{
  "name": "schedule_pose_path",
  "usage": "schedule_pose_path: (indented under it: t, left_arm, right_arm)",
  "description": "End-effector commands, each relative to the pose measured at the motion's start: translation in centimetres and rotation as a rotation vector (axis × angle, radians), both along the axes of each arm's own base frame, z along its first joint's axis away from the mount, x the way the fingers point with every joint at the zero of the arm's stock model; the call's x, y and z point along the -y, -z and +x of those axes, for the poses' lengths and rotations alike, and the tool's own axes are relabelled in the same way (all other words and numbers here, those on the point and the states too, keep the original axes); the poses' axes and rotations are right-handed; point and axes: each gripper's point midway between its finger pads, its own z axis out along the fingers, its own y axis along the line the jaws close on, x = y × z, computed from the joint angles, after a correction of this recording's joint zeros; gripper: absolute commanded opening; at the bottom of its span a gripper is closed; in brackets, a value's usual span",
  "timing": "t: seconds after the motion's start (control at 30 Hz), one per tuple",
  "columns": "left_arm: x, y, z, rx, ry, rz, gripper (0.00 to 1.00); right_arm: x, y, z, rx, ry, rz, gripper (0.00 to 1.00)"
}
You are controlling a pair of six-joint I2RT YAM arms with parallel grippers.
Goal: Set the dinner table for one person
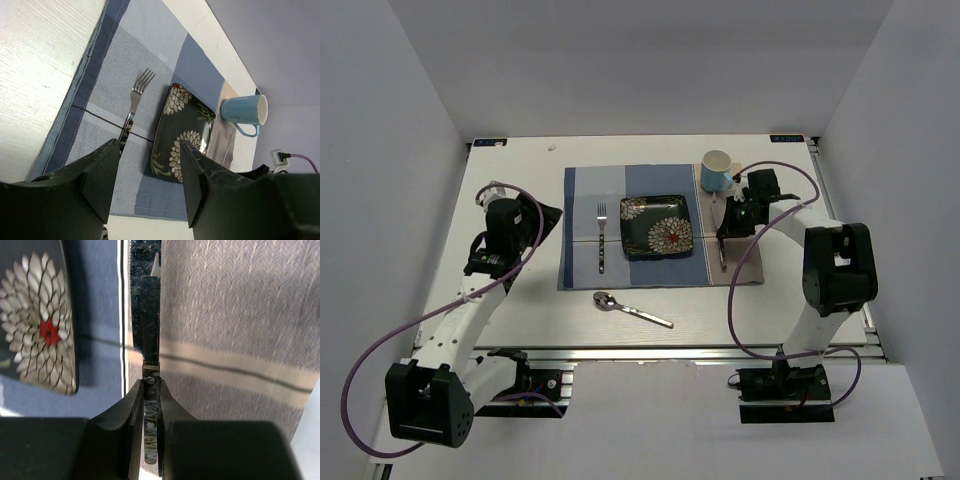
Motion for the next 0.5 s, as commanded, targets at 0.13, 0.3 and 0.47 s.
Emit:
schedule_pose_path:
  t: [0.13, 0.3, 0.47]
  left_arm:
    - [-0.9, -0.4, -0.5, 0.014, -0.042, 0.003, 0.61]
    - [-1.0, -0.4, -0.6, 0.013, -0.047, 0.004, 0.61]
    - [-1.0, -0.6, -0.5, 0.018, -0.047, 0.006, 0.61]
  right_arm:
    - [0.4, -1.3, 4.0, 0.11, 0.033, -0.072, 0.0]
    - [0.8, -0.2, 4.0, 0.095, 0.035, -0.117, 0.02]
    - [0.9, 0.2, 3.9, 0.088, 0.022, -0.14, 0.16]
